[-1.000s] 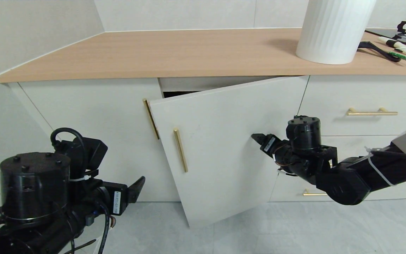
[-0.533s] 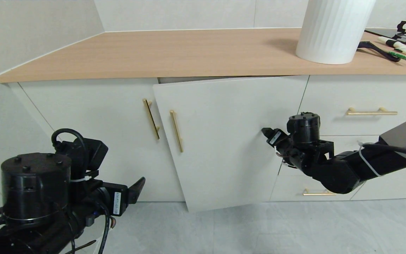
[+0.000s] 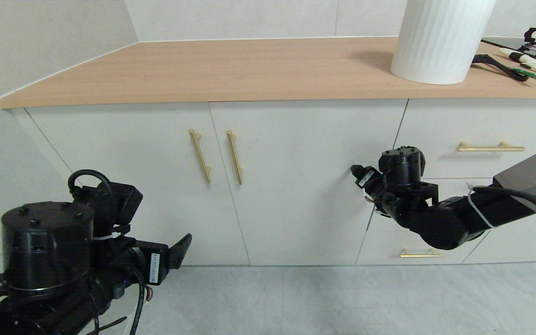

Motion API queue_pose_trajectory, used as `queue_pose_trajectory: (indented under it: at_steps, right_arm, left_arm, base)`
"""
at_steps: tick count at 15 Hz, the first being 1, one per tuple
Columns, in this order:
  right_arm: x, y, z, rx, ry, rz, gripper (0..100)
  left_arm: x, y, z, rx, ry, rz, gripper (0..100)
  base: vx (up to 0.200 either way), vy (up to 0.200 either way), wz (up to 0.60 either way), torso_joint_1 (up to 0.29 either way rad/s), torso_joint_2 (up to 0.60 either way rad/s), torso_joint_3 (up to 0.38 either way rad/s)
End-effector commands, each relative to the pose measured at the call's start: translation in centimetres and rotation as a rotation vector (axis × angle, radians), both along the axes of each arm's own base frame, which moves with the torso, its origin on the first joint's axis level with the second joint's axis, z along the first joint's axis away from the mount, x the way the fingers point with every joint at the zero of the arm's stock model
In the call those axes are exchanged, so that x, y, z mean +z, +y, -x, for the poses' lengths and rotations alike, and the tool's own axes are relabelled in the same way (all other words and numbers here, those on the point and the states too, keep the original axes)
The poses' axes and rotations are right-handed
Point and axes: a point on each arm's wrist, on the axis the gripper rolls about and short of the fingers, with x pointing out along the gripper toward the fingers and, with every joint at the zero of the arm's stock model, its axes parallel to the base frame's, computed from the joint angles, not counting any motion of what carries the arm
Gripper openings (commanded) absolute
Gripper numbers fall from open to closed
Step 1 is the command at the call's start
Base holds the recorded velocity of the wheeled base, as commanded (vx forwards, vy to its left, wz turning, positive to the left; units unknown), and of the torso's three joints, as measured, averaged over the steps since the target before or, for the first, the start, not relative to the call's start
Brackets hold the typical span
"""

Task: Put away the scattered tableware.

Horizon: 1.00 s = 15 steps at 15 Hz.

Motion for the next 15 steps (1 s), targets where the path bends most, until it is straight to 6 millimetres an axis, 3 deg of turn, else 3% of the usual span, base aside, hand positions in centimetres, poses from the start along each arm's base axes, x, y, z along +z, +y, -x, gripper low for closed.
queue_pose_trajectory:
  at_steps: [1,7,10,11,14,15]
  right_arm:
    - [0.0,-0.2,-0.1,-0.004,0.000,0.000,100]
    - [0.6,-0.4,0.3,0.002,-0.010,-0.005,100]
    - [1.9,-1.1,3.2,0.073,-0.004,0.001,100]
    - [3.3,-1.4,4.5,0.127,-0.023,-0.005,100]
    - [7.3,-3.9,9.5,0.170,-0.114,0.113,100]
    - [8.6,-5.2,12.2,0.174,-0.157,0.159,100]
  left_arm:
    - [0.0,0.0,0.0,-0.001,0.000,0.001,100]
    - [0.0,0.0,0.0,-0.001,0.000,0.001,100]
    - [0.1,0.0,0.0,-0.001,-0.006,0.008,100]
    - [0.2,0.0,0.0,0.000,-0.010,0.012,100]
    - [1.1,0.5,0.6,0.011,-0.050,0.045,100]
    - [1.7,1.2,0.9,0.031,-0.078,0.056,100]
  base:
    - [0.000,0.000,0.00,0.000,0.00,0.000]
    - [0.000,0.000,0.00,0.000,0.00,0.000]
    - [0.000,0.000,0.00,0.000,0.00,0.000]
    - [0.000,0.000,0.00,0.000,0.00,0.000]
    - [0.000,0.000,0.00,0.000,0.00,0.000]
    - [0.000,0.000,0.00,0.000,0.00,0.000]
